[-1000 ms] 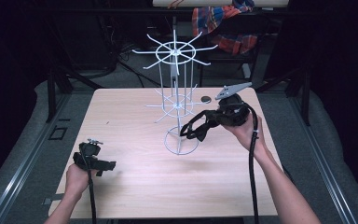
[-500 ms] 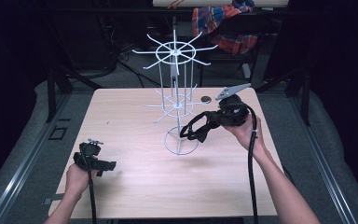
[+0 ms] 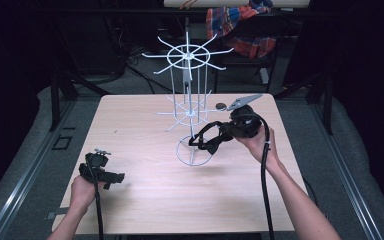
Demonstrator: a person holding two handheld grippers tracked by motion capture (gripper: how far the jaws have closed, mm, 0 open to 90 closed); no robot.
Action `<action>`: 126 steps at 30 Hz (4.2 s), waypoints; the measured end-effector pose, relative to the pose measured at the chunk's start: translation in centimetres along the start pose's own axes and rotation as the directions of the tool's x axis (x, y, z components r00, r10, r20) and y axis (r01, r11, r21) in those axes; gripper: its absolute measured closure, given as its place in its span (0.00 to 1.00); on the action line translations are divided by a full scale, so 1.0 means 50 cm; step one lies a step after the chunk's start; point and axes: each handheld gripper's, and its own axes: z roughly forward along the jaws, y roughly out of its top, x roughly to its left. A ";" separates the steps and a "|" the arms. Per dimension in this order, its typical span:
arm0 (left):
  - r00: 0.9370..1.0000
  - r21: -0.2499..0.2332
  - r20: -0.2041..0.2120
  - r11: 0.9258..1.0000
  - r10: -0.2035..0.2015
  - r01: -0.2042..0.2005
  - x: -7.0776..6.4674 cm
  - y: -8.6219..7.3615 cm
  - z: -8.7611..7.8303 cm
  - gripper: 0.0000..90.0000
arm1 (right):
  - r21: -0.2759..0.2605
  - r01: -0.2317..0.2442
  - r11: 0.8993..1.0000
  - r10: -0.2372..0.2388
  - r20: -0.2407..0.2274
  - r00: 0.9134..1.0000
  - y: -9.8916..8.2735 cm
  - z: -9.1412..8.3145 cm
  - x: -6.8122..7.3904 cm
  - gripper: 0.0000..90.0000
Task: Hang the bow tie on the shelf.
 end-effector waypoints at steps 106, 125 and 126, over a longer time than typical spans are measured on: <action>1.000 0.004 0.001 1.000 0.007 -0.007 -0.004 -0.001 -0.002 0.00 | 0.127 -0.013 0.992 0.006 0.052 0.999 -0.130 -0.065 0.014 0.07; 1.000 0.002 0.007 1.000 0.015 -0.015 -0.007 0.001 -0.003 0.00 | 0.276 -0.106 0.955 0.095 0.053 0.994 -0.282 -0.072 0.016 0.05; 1.000 0.004 0.010 1.000 0.022 -0.022 -0.007 0.001 -0.002 0.00 | 0.278 -0.131 0.952 0.118 0.061 0.991 -0.295 -0.077 0.012 0.05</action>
